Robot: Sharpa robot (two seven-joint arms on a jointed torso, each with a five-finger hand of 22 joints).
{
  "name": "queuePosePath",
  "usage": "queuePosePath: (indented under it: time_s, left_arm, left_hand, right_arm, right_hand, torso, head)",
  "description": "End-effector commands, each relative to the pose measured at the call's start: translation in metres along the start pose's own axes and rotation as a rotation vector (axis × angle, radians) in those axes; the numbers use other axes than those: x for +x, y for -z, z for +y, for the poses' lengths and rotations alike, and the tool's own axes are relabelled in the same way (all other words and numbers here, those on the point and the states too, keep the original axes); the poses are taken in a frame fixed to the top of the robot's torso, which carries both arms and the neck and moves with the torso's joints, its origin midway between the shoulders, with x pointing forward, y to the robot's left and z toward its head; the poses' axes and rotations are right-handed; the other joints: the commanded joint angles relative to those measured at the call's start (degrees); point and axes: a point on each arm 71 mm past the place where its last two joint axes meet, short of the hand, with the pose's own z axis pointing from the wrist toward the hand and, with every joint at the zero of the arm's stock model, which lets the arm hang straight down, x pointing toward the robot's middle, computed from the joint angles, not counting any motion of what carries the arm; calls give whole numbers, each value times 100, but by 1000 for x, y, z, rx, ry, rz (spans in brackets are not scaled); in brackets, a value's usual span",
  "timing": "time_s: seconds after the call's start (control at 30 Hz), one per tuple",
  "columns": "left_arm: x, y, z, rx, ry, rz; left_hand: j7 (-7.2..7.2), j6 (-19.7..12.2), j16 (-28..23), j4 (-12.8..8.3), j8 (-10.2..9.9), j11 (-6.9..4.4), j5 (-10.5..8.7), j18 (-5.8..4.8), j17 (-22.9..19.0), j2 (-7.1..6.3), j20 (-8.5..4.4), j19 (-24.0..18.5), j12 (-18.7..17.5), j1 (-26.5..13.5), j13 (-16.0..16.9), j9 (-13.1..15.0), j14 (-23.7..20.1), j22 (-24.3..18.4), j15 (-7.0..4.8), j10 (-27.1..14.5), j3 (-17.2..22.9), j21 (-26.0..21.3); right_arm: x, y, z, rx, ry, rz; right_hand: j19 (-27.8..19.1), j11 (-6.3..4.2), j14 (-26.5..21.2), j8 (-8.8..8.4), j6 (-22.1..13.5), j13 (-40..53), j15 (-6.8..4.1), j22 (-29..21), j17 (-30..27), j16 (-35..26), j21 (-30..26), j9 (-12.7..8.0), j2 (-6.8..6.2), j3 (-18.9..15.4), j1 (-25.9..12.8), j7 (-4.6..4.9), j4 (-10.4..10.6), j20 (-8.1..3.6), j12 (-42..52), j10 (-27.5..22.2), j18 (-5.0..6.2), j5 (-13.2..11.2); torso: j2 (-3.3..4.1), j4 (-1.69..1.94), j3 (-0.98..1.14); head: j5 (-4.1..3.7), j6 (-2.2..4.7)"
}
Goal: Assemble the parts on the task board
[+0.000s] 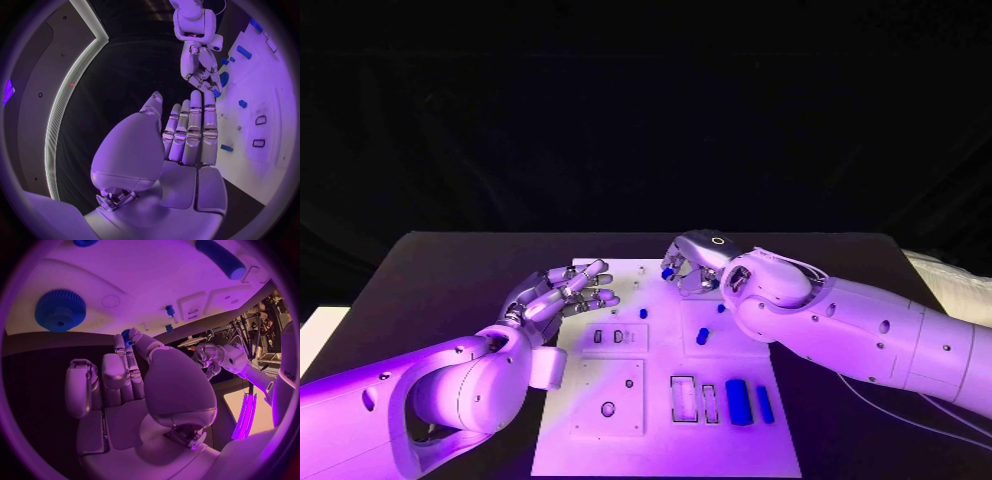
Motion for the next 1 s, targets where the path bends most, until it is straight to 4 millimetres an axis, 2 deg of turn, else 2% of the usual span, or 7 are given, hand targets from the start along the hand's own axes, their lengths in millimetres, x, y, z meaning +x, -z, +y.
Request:
queuePosePath:
  time_s: [0.03, 0.17, 0.43, 1.0]
  left_arm:
    - [4, 0, 0, -5, 32, 30]
    - [5, 1, 0, -8, 38, 33]
    - [6, 2, -1, -10, 41, 37]
    - [6, 3, -2, -10, 41, 37]
  left_hand:
    - [38, -18, -35, 3, -28, 35, -15, 62, 11, 2, 13, 29, -40, -39, 0, -5, -16, -5, 41, -20, -35, -32]
    - [39, -20, -38, 2, -31, 36, -15, 62, 14, 3, 14, 28, -43, -41, 0, -5, -17, -7, 42, -23, -38, -34]
    - [40, -23, -43, 3, -34, 37, -15, 62, 19, 6, 15, 27, -46, -47, 1, -5, -20, -9, 44, -27, -43, -38]
    - [39, -28, -55, -3, -40, 38, -13, 61, 28, 10, 19, 23, -53, -46, 2, -4, -32, -14, 48, -33, -49, -47]
  right_arm:
    - [-4, -4, 2, 26, -22, -85]
    - [-3, -11, 7, 28, -30, -102]
    - [3, -23, 13, 32, -30, -89]
    - [10, -37, 13, 73, -16, -27]
  right_hand:
    - [-19, 34, 41, 18, 35, 5, -23, -4, -3, -26, 5, 66, 17, 42, 50, 24, -3, 11, -15, -25, -35, 2]
    - [-21, 39, 38, 9, 26, 1, -20, 2, -3, -25, 8, 67, 3, 65, 64, 32, -6, 13, -20, -36, -35, 3]
    - [-24, 50, 38, -2, 18, -3, -12, 6, 0, -18, 11, 68, -29, 76, 51, 42, 7, 19, -23, -49, -36, -8]
    - [-31, 56, 40, -12, 11, -4, -5, 5, 11, -6, 12, 70, -65, 79, 22, 47, 32, 26, -19, -54, -35, -17]
  torso:
    - [13, 19, -3]
    - [28, 60, -15]
    - [71, 129, -58]
    - [161, 191, -101]
  head:
    - [15, 1]
    - [-4, 4]
    - [-31, 4]
    - [-49, 3]
